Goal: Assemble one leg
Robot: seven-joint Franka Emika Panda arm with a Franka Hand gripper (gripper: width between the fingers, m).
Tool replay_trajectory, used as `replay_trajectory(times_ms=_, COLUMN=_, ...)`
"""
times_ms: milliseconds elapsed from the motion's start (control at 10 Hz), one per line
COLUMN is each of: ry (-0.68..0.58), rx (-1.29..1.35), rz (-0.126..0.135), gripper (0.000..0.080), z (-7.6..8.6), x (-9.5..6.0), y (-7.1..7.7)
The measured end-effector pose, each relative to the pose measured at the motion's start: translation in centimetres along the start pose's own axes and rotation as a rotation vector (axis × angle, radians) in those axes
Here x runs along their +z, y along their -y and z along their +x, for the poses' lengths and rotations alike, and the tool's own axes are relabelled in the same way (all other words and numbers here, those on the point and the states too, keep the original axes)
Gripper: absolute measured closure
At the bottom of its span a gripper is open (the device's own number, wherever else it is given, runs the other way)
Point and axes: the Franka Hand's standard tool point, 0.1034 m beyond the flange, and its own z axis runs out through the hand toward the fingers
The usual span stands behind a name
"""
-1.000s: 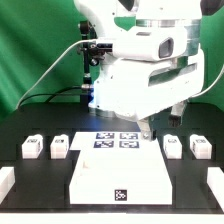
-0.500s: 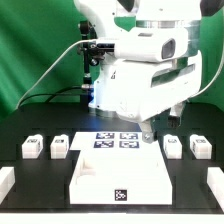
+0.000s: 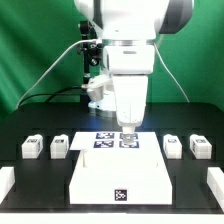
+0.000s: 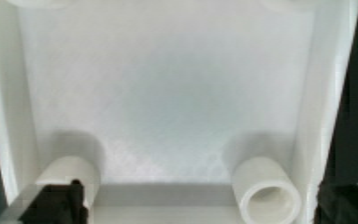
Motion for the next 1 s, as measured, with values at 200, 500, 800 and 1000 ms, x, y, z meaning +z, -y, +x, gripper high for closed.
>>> replay_trajectory(times_ms=200, ry=0.003, rx=-0.032, rz=0.001, gripper=0.015, z=-0.1, x=0.1, y=0.0)
replay_trajectory(times_ms=500, ry=0.003, rx=-0.035, rz=0.009, gripper=0.015, z=-0.3, x=1.9, y=2.7)
replay_trajectory(times_ms=800, ry=-0.015, rx=-0.02, rz=0.032, gripper=0.015, z=-0.7, x=6.6, y=5.6)
replay_trajectory(times_ms=1000, ry=-0.019, rx=0.014, rz=0.041, gripper=0.015, z=-0.7, x=7.6, y=5.1)
